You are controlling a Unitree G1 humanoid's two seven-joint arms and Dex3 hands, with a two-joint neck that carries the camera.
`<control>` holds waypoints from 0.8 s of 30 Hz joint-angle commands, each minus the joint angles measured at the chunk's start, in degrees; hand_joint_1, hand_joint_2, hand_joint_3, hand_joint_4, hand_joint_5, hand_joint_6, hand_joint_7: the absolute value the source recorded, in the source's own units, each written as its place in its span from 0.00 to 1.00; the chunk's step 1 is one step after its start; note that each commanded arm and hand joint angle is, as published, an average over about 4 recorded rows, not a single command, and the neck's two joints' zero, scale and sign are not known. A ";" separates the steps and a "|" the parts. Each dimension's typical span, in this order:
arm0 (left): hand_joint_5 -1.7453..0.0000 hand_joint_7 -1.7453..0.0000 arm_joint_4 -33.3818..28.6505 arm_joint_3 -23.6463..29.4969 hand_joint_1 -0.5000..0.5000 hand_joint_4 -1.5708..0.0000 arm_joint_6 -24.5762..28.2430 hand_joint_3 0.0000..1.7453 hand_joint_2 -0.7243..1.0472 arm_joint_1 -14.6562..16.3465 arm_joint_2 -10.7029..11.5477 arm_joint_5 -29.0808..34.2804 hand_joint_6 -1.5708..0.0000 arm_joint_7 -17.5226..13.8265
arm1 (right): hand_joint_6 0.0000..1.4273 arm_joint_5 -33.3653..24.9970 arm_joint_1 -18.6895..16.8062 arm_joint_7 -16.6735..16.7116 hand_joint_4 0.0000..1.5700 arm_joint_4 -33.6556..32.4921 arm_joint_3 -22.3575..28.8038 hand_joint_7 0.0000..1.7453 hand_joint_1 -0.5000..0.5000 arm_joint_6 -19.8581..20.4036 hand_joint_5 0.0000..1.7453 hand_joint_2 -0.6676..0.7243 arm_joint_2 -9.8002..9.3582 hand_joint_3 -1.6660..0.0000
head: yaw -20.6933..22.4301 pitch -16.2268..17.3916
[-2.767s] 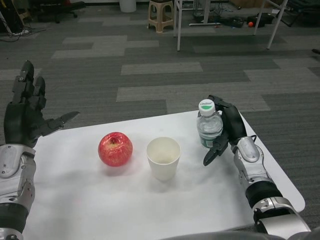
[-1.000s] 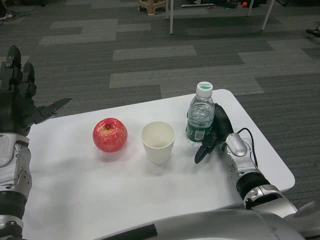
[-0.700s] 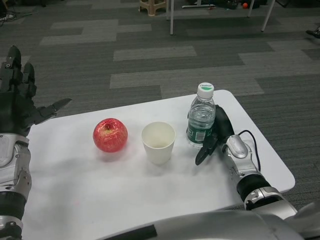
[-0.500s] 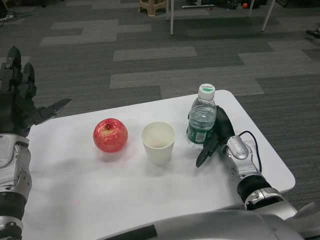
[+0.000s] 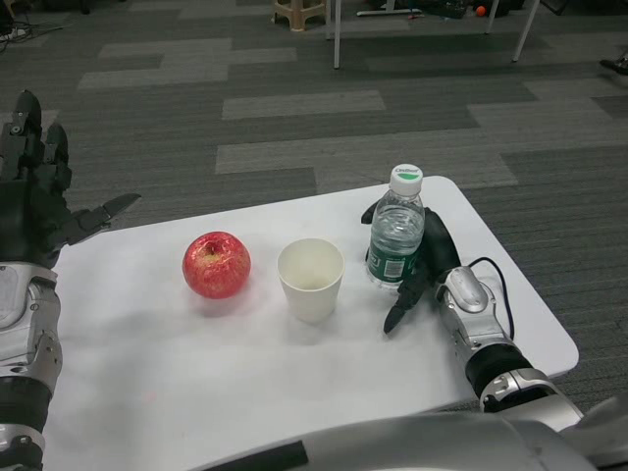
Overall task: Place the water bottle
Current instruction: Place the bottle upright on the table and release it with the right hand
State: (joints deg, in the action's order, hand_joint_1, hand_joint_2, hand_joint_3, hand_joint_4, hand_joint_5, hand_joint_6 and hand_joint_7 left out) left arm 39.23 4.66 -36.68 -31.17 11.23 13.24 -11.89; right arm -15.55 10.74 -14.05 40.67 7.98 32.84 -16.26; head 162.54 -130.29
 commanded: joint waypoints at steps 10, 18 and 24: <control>1.00 1.00 -0.44 0.20 0.00 1.00 -0.68 0.05 0.71 0.83 0.02 0.56 0.98 0.46 | 0.00 1.58 -2.74 -0.38 0.34 1.87 0.55 0.00 0.07 -2.34 0.49 1.00 0.27 1.00 | -0.22 0.01; 1.00 1.00 -0.47 0.24 0.00 1.00 -0.81 0.05 0.71 0.85 0.02 0.56 0.98 0.46 | 0.00 1.36 -2.74 -0.45 0.05 1.83 0.79 0.00 0.05 -1.59 0.00 1.00 0.35 1.00 | -0.25 -0.32; 1.00 1.00 -0.51 0.18 0.00 1.00 -1.20 0.05 0.73 0.90 0.02 0.64 0.98 0.55 | 0.00 1.22 -2.96 -0.45 0.00 1.83 0.90 0.00 0.04 -0.23 0.00 1.00 0.35 1.00 | -0.31 -0.47</control>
State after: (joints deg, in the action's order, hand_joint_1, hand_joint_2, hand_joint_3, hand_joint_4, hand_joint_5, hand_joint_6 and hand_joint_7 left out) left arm 39.22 4.66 -37.04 -31.12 11.23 13.32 -11.88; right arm -15.00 10.52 -14.30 40.63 8.91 33.81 -16.30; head 162.25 -130.75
